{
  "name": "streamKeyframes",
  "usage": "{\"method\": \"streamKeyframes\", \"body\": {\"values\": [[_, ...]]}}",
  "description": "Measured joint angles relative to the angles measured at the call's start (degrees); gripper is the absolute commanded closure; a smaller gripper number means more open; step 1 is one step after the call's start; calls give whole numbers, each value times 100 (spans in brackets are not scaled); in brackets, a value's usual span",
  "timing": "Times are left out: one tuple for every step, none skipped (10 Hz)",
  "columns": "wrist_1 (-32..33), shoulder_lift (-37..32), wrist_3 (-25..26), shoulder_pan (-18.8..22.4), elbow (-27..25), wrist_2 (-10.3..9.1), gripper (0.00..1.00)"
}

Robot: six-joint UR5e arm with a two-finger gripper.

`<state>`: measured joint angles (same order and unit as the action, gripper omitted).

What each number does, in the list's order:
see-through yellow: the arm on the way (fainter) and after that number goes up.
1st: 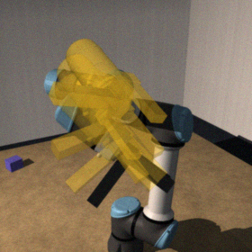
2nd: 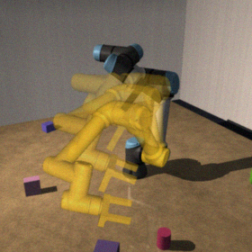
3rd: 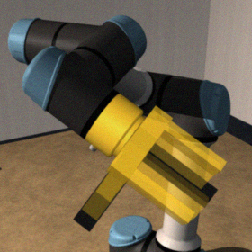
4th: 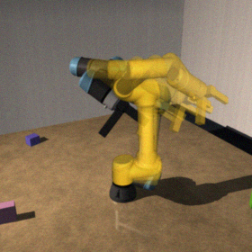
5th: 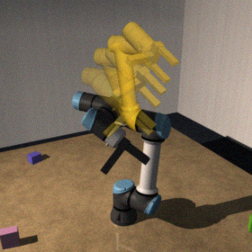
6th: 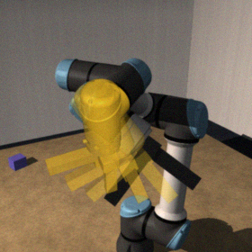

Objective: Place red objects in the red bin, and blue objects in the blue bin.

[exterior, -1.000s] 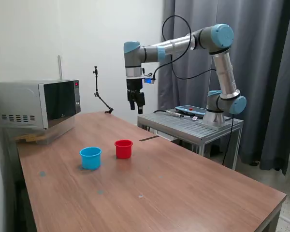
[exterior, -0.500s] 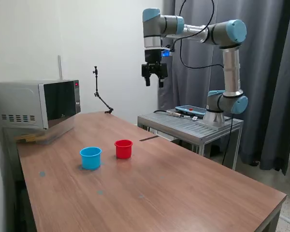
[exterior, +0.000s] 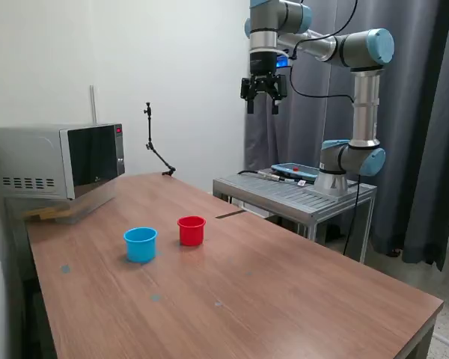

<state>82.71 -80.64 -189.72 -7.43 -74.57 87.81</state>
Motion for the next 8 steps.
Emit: {"method": "streamKeyframes", "body": {"values": [[-5,-216,17,33,-169,-1,0],[-8,-443,29,62,-354,1,0],[-9,-657,32,96,-536,10,0],[-9,-880,26,164,-751,28,0],[-10,-1095,22,233,-963,46,0],[-10,-1277,21,277,-1133,58,0],[-10,-1420,21,315,-1272,61,0],[-21,-1528,22,355,-1400,58,0]]}}
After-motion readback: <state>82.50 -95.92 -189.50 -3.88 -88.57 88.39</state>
